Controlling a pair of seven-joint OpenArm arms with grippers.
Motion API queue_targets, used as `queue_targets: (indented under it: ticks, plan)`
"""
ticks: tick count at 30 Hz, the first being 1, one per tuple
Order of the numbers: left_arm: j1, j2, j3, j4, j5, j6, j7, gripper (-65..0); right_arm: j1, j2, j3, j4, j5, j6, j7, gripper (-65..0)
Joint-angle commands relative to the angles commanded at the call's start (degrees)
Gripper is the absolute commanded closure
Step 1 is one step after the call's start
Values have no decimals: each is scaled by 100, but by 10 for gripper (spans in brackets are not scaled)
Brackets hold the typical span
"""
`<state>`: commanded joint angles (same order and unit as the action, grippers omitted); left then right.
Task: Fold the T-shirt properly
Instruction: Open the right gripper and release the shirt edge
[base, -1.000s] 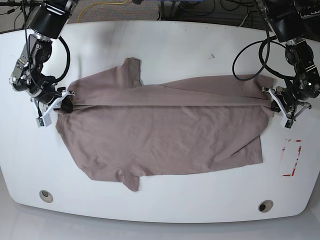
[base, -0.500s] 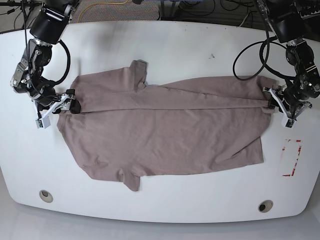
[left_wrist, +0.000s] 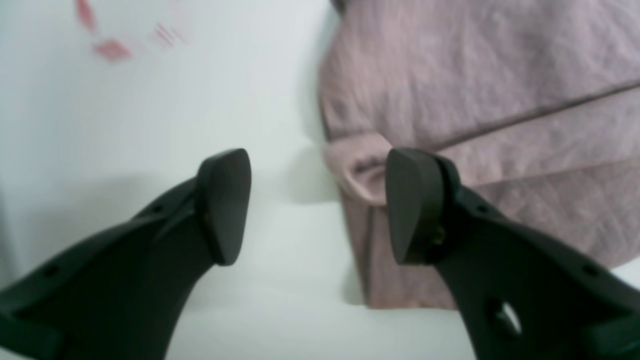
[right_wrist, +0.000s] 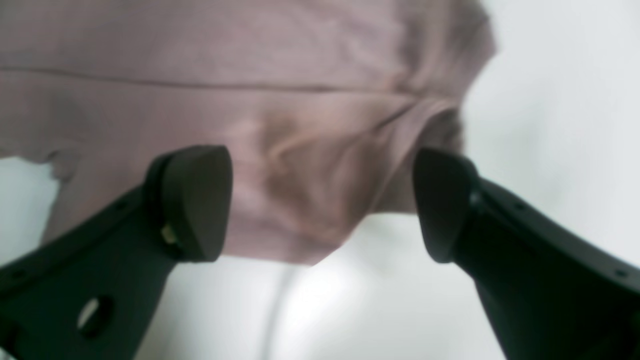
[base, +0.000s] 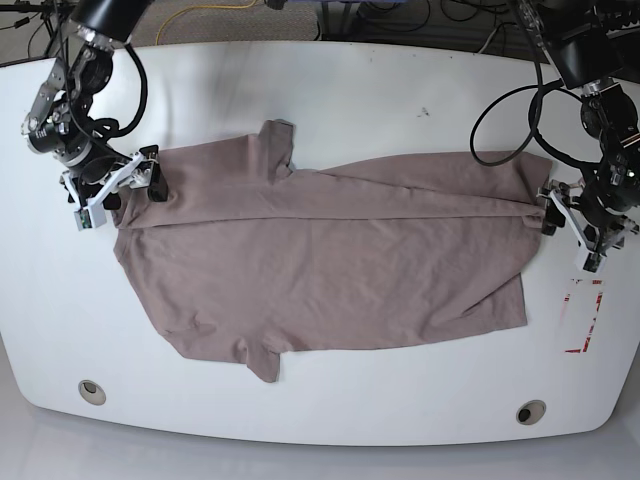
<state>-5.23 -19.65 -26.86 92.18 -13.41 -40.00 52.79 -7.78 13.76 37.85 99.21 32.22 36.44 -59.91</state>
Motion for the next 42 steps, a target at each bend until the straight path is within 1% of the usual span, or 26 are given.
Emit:
queue_targets:
  ticks: [2, 4, 9, 13, 19, 25, 27, 29, 31, 35, 38, 39, 40, 42]
  plan:
    - [18, -9, -9, 62, -97, 0, 0, -397, -79, -149, 158, 0, -26, 9, 0, -545]
    - [105, -97, -62, 114, -185, 0, 0, -397, -158, -290, 229, -62, -18, 44, 0, -545]
    - [185, -132, -185, 149, -334, 0, 0, -397, -246, -396, 211, -255, 26, 62, 0, -542]
    - [193, -149, -211, 105, -316, 0, 0, -397, -246, -589, 211, -299, 26, 70, 0, -544]
    - [308, -158, -220, 132, -343, 0, 0, -397, -79, -738, 202, -448, -9, 70, 9, -544]
    - [396, -158, -220, 149, -343, 0, 0, -397, 35, -721, 193, -862, -18, 70, 18, -541]
    - [396, -158, -220, 149, -343, 0, 0, -397, 62, -721, 193, -1011, -18, 141, 18, -541]
    - [396, -158, -220, 149, -343, 0, 0, -397, 62, -712, 202, -1081, -18, 290, 18, -539]
    - [396, -158, -220, 149, -343, 0, 0, -397, 44, -712, 202, -1081, -18, 356, 18, -539]
    - [396, -158, -264, 149, -343, 0, 0, -397, 35, -747, 202, -1073, -18, 356, 18, -530]
    - [404, -158, -352, 149, -343, 0, 0, -397, -18, -765, 193, -1073, 0, 356, 18, -465]
    - [404, -158, -387, 141, -334, 0, 0, -397, -35, -765, 149, -1073, 18, 356, 18, -415]
    - [404, -158, -396, 141, -334, 0, 0, -397, -35, -765, 123, -1073, 18, 356, 18, -395]
    - [404, -149, -431, 141, -325, 0, 0, -397, -44, -765, -26, -1073, 18, 356, 18, -266]
